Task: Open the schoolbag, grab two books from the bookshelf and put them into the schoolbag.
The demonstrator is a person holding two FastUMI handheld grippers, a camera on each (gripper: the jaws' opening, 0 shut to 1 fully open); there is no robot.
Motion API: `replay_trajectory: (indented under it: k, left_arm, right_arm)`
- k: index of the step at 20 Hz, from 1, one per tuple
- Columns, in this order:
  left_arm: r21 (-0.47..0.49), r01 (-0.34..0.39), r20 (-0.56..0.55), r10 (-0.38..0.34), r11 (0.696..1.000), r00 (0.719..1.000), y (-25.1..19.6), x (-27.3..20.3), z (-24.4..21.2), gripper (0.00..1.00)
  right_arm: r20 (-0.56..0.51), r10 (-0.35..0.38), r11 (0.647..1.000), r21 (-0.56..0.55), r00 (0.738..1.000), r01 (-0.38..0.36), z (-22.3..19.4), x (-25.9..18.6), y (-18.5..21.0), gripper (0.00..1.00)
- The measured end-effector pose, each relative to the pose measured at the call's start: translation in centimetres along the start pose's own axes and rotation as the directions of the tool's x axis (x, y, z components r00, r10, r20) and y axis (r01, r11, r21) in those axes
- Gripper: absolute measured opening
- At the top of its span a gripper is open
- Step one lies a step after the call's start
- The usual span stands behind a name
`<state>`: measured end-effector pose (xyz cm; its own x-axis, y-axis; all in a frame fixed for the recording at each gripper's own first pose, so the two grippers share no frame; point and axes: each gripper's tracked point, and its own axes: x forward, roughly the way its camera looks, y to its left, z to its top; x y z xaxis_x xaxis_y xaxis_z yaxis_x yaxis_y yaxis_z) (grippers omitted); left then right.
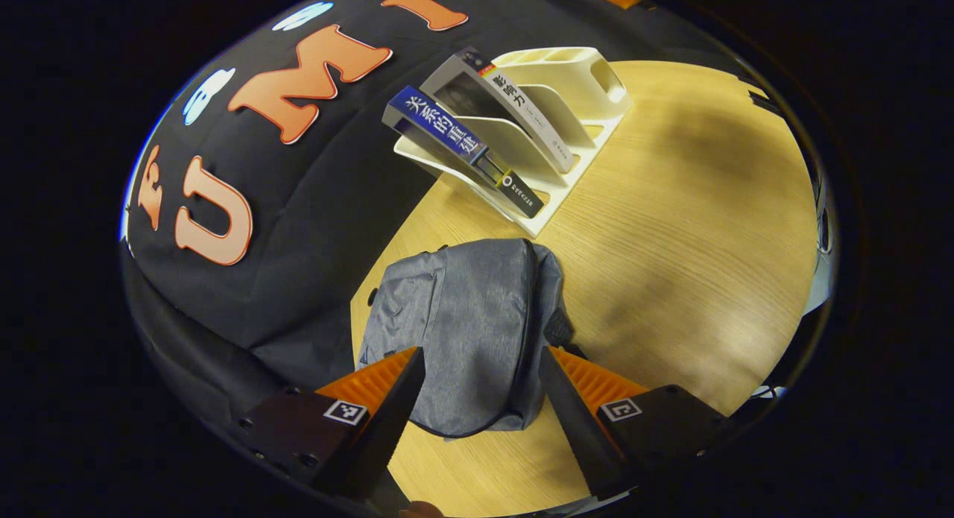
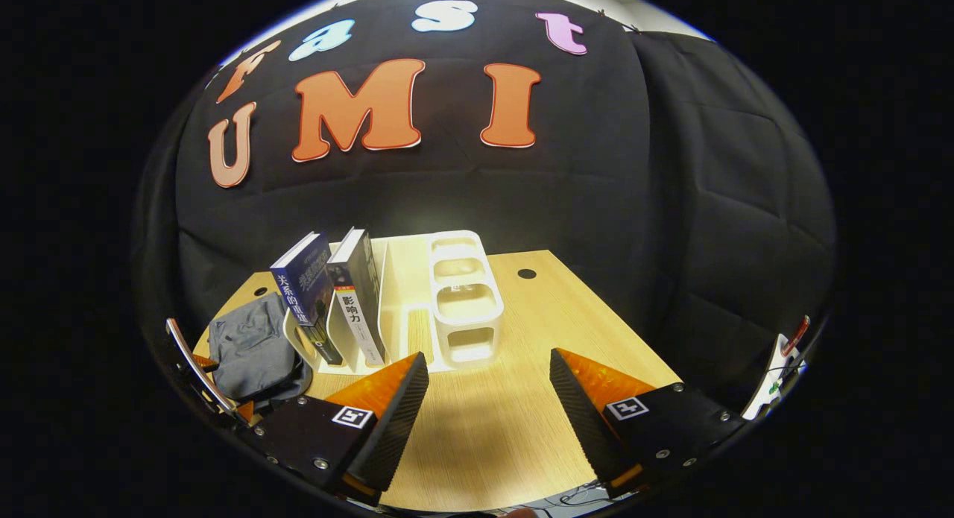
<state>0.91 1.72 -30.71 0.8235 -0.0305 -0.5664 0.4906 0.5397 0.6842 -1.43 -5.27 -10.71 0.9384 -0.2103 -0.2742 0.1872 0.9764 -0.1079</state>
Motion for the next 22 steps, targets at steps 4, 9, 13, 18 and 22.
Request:
replay_trajectory:
  k: [4, 9, 13, 18, 22]
  left_arm:
    - [0.015, 0.022, -0.062, -0.021, 1.000, 0.998, -0.4, 2.1, -1.4, 0.98]
    - [0.027, 0.023, -0.078, -0.020, 0.999, 0.997, -0.4, 3.0, -1.4, 0.96]
    - [0.018, 0.036, -0.069, -0.034, 0.999, 0.997, -0.6, 2.9, -1.1, 0.58]
    - [0.001, 0.024, -0.070, -0.024, 1.000, 0.997, 0.1, 2.8, -0.6, 0.36]
    - [-0.008, 0.062, -0.086, -0.063, 0.998, 0.994, -0.3, 3.0, -0.7, 0.06]
  right_arm:
    - [-0.022, -0.004, 1.000, 0.020, 1.000, 0.005, -0.2, 0.1, 0.0, 0.98]
    - [-0.029, -0.011, 1.000, -0.003, 1.000, 0.011, -0.4, 0.4, -0.4, 0.98]
    - [-0.038, -0.008, 0.999, 0.032, 0.999, 0.009, -0.4, 0.4, -0.3, 0.98]
    - [-0.042, 0.001, 0.999, 0.035, 0.999, 0.001, -0.5, 0.3, 0.4, 0.98]
    - [-0.043, 0.017, 0.998, 0.058, 0.999, -0.014, -0.5, 0.5, 0.9, 0.98]
